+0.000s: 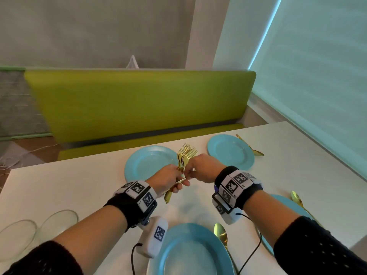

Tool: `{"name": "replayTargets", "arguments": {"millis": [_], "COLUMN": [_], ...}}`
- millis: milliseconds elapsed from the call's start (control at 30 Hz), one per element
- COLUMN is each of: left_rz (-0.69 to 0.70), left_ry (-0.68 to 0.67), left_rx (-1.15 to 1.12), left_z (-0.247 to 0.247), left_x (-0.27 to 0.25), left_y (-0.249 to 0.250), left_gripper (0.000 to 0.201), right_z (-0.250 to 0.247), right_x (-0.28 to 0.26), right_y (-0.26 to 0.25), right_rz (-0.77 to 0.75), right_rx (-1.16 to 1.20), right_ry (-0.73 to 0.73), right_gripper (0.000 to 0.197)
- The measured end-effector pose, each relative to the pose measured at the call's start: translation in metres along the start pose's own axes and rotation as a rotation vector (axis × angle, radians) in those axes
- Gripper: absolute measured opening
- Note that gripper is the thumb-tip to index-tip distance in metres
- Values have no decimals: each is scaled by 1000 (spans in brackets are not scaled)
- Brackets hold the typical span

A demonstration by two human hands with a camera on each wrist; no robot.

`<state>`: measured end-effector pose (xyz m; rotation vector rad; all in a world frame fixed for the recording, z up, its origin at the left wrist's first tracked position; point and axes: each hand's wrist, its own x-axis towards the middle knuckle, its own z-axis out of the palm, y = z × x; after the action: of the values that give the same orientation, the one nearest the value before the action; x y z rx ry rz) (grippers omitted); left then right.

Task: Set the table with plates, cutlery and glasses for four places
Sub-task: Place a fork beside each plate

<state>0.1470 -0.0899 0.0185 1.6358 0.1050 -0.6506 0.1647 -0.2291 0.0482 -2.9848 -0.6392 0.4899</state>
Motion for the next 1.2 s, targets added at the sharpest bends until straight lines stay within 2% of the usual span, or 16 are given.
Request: {"name": "replayTargets", "arguments": {"millis": [133,233,300,467,567,700,867,967,1033,1100,1133,1200], "left_rz": [-16,-56,-77,-48,-46,-56,-76,-75,-72,-71,-72,-79], "left_ry": [166,274,328,358,351,352,351,346,339,335,335,334], "left_rx": [-91,-156,-175,-172,-164,-158,-164,-173,-183,-180,-180,-183], "left_z": [-21,-41,-51,-66,-71,-73,-73,-72,-72,-71,-71,-71], "left_x": [20,39,50,72,82,92,103,106,106,108,108,109], "left_y": [-6,-13,-13,-5,-7,-14,-24,-26,-27,-27,-27,-28], "left_gripper": [19,10,11,13,12,12,12,14,12,11,12,12], "right_z": [2,10,17,44,58,68,81,87,88,87,86,87], "right_x": [19,43,60,107,133,155,174,180,181,183,184,185], "right_y": [21,46,62,83,87,86,84,90,89,88,85,83], "right_rz": [73,184,285,503,547,605,588,559,547,616,672,686], "right_rx": [74,261,387,588,577,617,369,348,327,296,294,271], "right_ry": [59,147,193,133,36,-25,-91,-181,-178,-177,-144,-110], "right_gripper": [21,17,16,15,20,29,31,33,30,22,25,32]}}
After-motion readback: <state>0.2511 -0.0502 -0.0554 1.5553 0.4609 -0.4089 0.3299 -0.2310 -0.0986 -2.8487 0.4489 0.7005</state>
